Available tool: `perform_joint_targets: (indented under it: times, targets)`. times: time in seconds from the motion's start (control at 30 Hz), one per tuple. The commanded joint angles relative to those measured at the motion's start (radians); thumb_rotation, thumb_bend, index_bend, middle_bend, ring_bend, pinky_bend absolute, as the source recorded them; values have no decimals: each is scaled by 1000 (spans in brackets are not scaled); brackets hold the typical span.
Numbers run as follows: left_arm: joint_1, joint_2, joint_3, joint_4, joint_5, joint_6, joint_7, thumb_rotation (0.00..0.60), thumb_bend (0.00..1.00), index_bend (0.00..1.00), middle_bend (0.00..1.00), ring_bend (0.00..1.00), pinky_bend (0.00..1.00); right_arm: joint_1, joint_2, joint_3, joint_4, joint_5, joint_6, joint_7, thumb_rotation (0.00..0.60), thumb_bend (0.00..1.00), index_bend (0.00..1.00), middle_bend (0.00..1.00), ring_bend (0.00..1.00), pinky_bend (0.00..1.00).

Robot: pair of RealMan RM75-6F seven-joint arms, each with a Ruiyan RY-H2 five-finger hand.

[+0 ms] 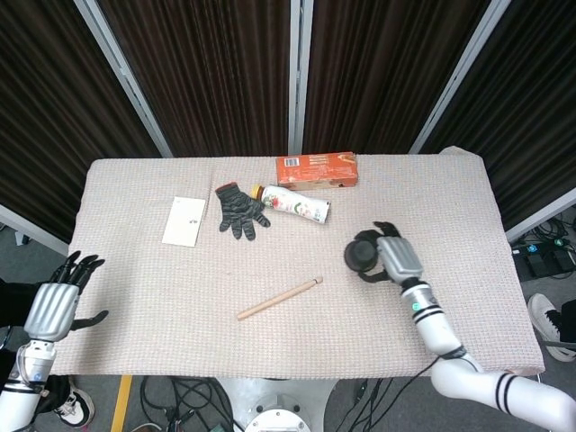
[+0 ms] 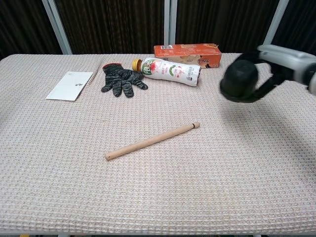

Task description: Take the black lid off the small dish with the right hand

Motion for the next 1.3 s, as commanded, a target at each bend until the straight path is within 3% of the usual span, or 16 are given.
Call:
perform_joint_targets:
  times: [0.03, 0.23, 0.3, 0.43, 0.57, 0.7, 0.83, 1.07, 1.17, 1.3]
  targets:
    - [0, -2, -1, -1, 4, 7, 1, 600, 126, 145, 107, 0, 184, -14, 33, -27, 1, -2, -30, 37, 600, 164, 369, 442, 64, 0]
    - [6, 9, -8, -15, -16, 6, 11, 600, 126, 145, 107, 0, 185, 170, -202, 13, -12, -29, -134, -32, 600, 164, 371, 442, 64, 0]
    - [4, 13, -10, -20, -11, 11, 22, 600, 126, 145, 107, 0, 184, 192, -233, 23, -10, -24, -123, -52, 600, 163, 373, 442, 64, 0]
    - [3, 14, -9, -23, -14, 7, 22, 600, 126, 145, 107, 0, 184, 129, -150, 10, -51, -14, -31, -57, 600, 162, 373, 442, 64, 0]
    - [-2, 5, -5, -11, -13, -6, 16, 600, 126, 145, 107, 0, 184, -17, 49, -51, -86, -40, 65, 24, 600, 162, 373, 442, 64, 0]
    - [-5, 0, -7, -7, -11, -5, 17, 600, 126, 145, 107, 0, 184, -105, 157, -101, -86, -76, 93, 123, 600, 163, 373, 442, 63, 0]
    - [-5, -1, -7, -10, -7, 0, 20, 600, 126, 145, 107, 0, 184, -65, 103, -103, -85, -139, 55, 125, 600, 163, 373, 442, 63, 0]
    - [4, 17, -13, -33, -11, 20, 32, 600, 126, 145, 107, 0, 184, 143, -192, -5, -48, -145, -47, 18, 600, 161, 373, 443, 64, 0]
    - [3, 22, -15, -40, -9, 22, 35, 600, 126, 145, 107, 0, 185, 138, -187, -4, -69, -136, -7, -28, 600, 160, 371, 443, 64, 0]
    - [2, 15, -9, -33, -8, 14, 32, 600, 126, 145, 107, 0, 184, 32, -50, -43, -124, -141, 94, 5, 600, 160, 369, 443, 64, 0]
